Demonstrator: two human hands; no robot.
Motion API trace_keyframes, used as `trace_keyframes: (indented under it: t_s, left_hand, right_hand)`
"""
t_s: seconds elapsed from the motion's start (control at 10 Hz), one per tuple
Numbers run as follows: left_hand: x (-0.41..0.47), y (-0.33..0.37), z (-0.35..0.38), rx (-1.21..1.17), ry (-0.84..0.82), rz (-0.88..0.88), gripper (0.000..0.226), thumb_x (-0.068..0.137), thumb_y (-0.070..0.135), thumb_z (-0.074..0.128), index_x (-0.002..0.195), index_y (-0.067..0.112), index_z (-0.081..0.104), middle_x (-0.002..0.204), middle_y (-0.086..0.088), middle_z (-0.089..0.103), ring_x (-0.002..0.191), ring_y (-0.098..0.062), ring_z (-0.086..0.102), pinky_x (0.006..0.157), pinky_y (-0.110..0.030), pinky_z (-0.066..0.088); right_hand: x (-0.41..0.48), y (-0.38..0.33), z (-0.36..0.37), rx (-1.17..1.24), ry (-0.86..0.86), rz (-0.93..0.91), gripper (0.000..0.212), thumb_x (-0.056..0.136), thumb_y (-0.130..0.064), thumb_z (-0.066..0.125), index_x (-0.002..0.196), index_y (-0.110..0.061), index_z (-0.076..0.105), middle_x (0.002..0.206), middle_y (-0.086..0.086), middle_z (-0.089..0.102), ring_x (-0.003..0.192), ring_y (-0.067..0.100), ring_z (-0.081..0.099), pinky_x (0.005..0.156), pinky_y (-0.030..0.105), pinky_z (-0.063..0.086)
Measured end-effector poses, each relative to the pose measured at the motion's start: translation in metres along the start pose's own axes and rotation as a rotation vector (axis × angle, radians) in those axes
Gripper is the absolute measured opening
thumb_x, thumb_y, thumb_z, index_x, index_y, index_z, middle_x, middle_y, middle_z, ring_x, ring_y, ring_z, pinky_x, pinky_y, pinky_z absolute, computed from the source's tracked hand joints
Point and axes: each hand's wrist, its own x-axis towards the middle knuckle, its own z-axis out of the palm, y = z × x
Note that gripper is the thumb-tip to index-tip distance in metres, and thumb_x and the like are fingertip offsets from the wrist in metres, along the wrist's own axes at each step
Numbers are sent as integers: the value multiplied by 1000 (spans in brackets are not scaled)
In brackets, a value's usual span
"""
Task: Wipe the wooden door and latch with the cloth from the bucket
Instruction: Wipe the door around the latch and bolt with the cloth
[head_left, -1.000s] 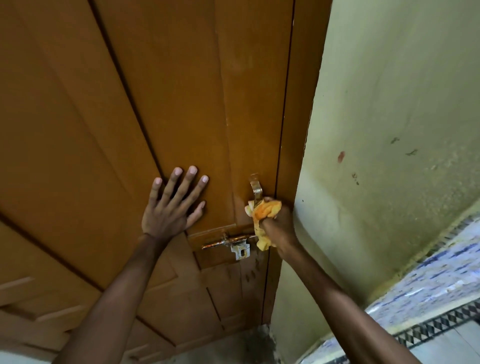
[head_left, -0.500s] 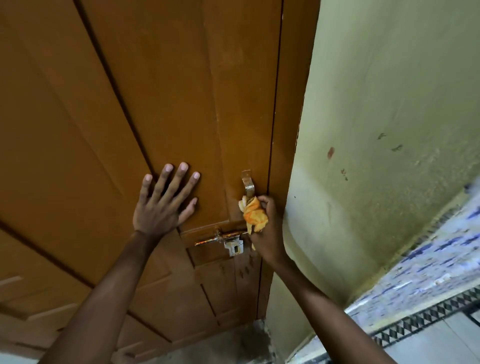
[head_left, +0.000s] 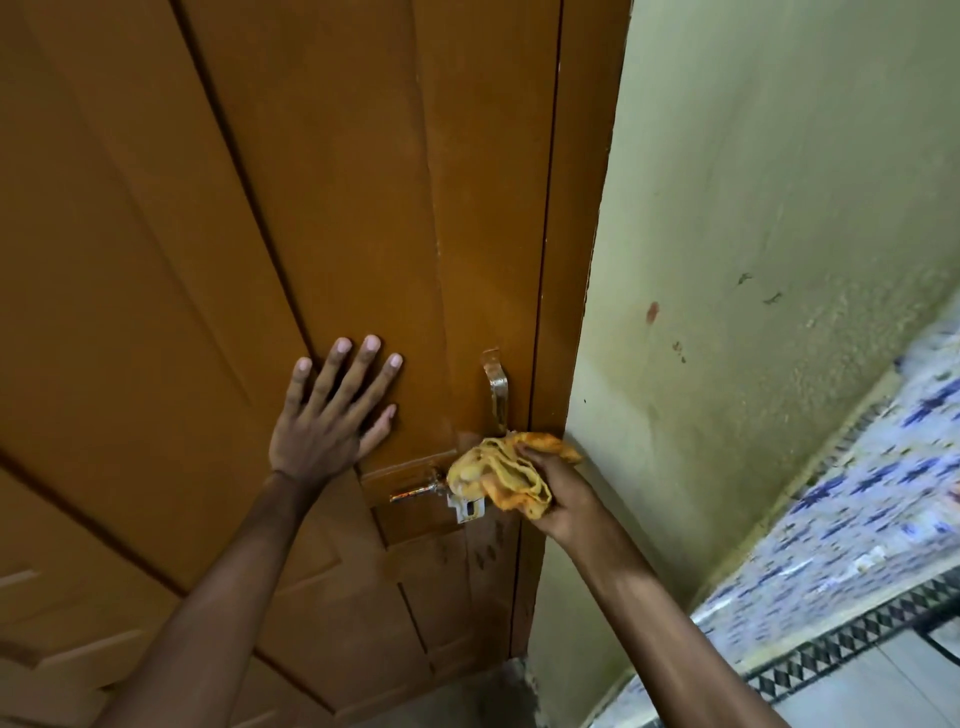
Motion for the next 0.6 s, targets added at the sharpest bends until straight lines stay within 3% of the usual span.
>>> trace_keyframes:
  t_s: [0.1,0.2,0.3,0.4,0.5,0.6]
  left_hand:
    - [0,-1,0,1,3,-4,70,100,57,52,160,25,33,169,-7,19,157,-28,10,125,-49,7]
    - [-1,0,1,-8,9,-5,71,100,57,53,160,25,33,169,-7,18,157,-28,10,124,-49,7]
    - [0,0,2,1,13,-2,71,100,57,53,160,25,34,169,-7,18,157,-28,10,124,-48,8]
    - [1,-1,0,-9,21,-11,71,99,57,53,160,25,34,169,-6,18,157,-27,10,124,-48,9]
    - [0,0,2,6,24,-6,71,99,57,53,160,25,34,169,-6,18,157,-27,10,124,-48,9]
    - [0,0,2,10,23,-8,70,100,57,52,160,25,35,169,-6,18,157,-27,9,124,-48,8]
  right_hand:
    - [-7,2,21,285,-139,55,22,87,-2,54,102,9,65,99,28,70,75,37,74,61,40,63]
    - [-18,6,32,266,-171,11,32,100,-5,38,105,12,65,101,30,72,85,37,74,76,44,62]
    - [-17,9,28,258,-156,48,33,101,-6,37,109,14,62,100,29,73,84,36,75,72,42,62]
    - [-18,7,32,219,-70,63,28,101,-5,42,114,10,62,84,24,75,72,33,76,59,37,62]
    - [-30,3,32,225,-83,53,30,102,-4,38,95,10,64,70,23,74,58,31,74,48,34,61]
    - [-31,-1,34,233,-72,38,30,102,-4,40,88,9,64,68,23,73,55,30,73,46,35,60]
